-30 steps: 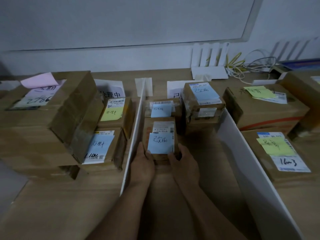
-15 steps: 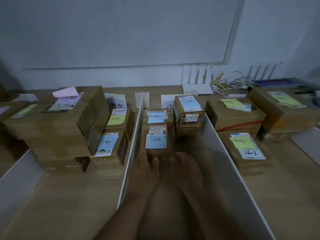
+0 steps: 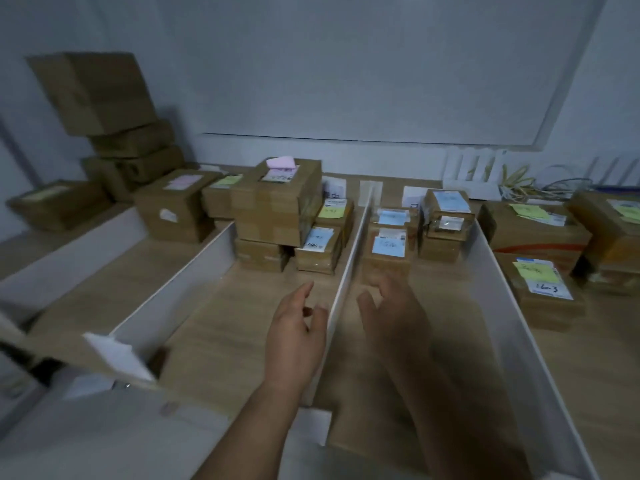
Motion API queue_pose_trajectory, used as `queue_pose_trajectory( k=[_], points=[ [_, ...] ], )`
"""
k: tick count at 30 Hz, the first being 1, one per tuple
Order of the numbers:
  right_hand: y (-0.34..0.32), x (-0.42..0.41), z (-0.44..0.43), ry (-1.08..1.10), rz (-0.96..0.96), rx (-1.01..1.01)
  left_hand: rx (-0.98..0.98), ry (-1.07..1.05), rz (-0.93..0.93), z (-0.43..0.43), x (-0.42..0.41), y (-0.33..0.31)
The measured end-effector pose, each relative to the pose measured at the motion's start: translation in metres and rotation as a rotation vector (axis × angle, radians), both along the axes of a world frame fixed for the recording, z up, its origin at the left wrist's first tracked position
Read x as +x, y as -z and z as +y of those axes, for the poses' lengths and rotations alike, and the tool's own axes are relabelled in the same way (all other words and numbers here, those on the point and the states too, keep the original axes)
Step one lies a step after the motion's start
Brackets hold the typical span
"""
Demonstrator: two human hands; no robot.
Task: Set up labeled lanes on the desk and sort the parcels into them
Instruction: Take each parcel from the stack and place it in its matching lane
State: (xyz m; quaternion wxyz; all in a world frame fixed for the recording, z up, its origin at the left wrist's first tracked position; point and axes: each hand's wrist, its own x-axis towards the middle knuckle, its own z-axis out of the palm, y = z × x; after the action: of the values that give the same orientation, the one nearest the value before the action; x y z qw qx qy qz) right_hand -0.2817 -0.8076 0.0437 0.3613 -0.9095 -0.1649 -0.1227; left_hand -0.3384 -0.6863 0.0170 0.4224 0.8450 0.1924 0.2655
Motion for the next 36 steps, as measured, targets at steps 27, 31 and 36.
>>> queue_pose_trajectory(
  k=[27, 31, 36],
  points=[
    [-0.044, -0.226, 0.491, -0.578, -0.075, -0.082, 0.062, -0.741, 0.034, 0.450, -0.292, -0.030],
    [-0.029, -0.247, 0.554, -0.617, -0.055, -0.069, 0.064, -0.811, 0.054, 0.505, -0.321, -0.022],
    [-0.016, -0.249, 0.619, -0.633, -0.100, -0.089, 0.024, -0.830, 0.082, 0.559, -0.320, -0.011]
  ],
)
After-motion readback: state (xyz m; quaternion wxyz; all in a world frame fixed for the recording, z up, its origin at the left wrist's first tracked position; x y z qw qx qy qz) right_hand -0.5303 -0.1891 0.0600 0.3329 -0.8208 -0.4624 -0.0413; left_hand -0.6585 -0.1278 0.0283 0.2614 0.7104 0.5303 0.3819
